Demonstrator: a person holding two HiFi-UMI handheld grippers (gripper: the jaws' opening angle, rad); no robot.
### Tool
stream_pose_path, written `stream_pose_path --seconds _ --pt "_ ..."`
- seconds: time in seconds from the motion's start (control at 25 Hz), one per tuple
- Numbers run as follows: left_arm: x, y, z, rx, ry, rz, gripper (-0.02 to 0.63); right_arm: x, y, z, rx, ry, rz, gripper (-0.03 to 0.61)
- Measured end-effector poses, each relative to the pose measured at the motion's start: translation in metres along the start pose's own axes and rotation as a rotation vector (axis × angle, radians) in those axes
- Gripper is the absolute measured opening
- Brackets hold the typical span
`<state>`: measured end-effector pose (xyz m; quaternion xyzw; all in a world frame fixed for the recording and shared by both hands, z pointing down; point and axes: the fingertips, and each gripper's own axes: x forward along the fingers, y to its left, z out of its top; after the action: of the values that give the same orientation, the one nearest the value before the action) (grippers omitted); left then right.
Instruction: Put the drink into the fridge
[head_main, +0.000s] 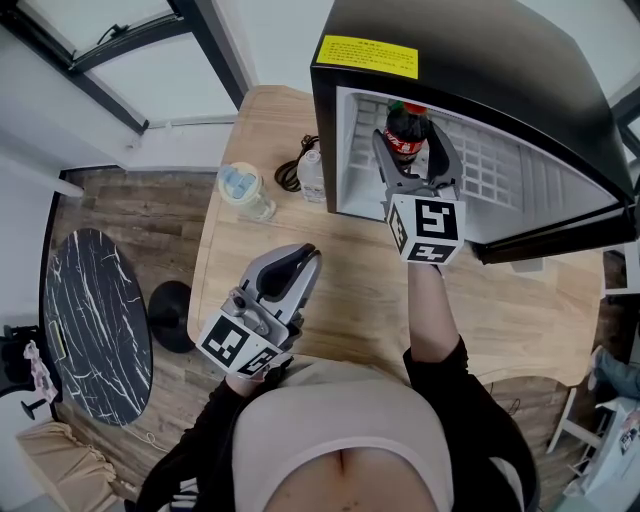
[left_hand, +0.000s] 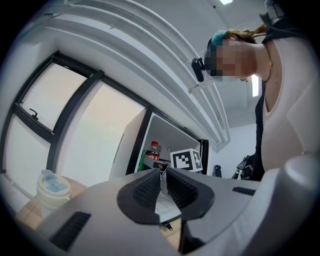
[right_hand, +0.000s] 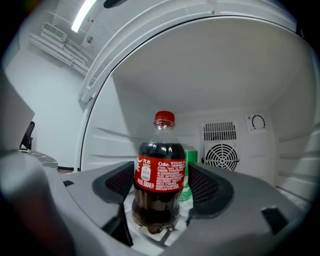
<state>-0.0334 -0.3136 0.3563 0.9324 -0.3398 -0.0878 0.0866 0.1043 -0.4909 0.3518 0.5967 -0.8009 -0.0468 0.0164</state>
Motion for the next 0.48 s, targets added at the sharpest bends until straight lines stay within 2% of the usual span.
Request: stream_pose_path --seconds 0.48 --pt "0.001 -0.003 0.002 -0.013 -0.014 -0.007 0.041 -0.027 -0.002 0.016 -0.01 -0.05 -0.031 0.345"
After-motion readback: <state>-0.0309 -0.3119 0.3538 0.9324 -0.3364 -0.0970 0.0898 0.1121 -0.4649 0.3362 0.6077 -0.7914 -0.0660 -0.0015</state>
